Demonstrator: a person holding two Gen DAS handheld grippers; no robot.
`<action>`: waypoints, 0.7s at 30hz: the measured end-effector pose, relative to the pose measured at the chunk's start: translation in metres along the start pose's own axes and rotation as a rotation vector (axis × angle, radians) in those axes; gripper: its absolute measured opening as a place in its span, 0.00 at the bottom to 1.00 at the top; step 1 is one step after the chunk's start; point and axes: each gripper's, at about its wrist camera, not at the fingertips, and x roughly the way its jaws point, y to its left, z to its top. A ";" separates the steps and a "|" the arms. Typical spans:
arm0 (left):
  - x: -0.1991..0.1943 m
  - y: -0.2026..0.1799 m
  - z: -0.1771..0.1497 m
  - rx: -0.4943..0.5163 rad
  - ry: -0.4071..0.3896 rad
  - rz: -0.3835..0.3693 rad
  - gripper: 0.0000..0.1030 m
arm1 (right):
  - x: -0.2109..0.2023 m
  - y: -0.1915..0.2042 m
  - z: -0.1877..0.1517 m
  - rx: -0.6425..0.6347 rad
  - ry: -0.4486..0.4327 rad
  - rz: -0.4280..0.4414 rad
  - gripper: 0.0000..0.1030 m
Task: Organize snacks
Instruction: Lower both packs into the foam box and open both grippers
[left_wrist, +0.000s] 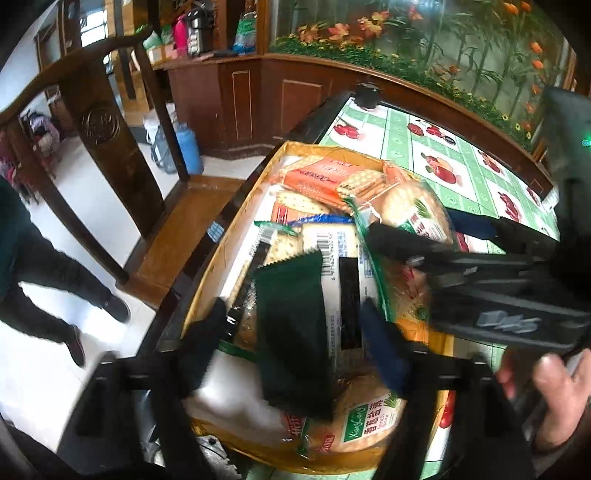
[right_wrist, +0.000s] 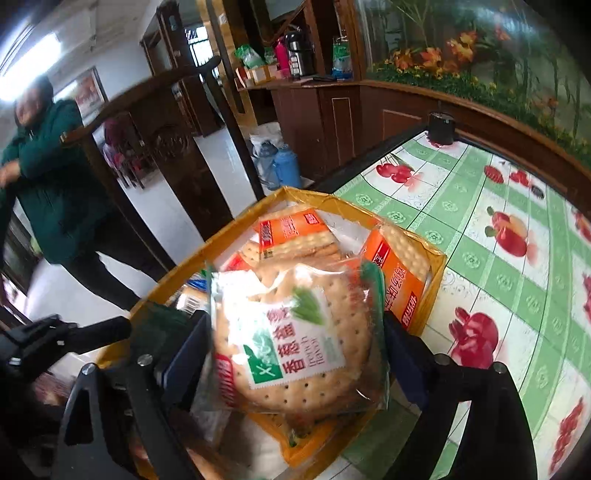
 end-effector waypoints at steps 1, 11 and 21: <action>0.000 0.000 -0.001 -0.005 0.002 -0.001 0.80 | -0.004 0.000 0.001 0.012 -0.007 0.024 0.89; -0.002 -0.003 -0.003 -0.008 -0.003 -0.014 0.81 | -0.004 -0.016 -0.012 0.121 0.021 0.091 0.90; -0.021 -0.032 -0.010 0.067 -0.130 0.037 0.84 | -0.065 -0.018 -0.031 0.106 -0.135 -0.058 0.99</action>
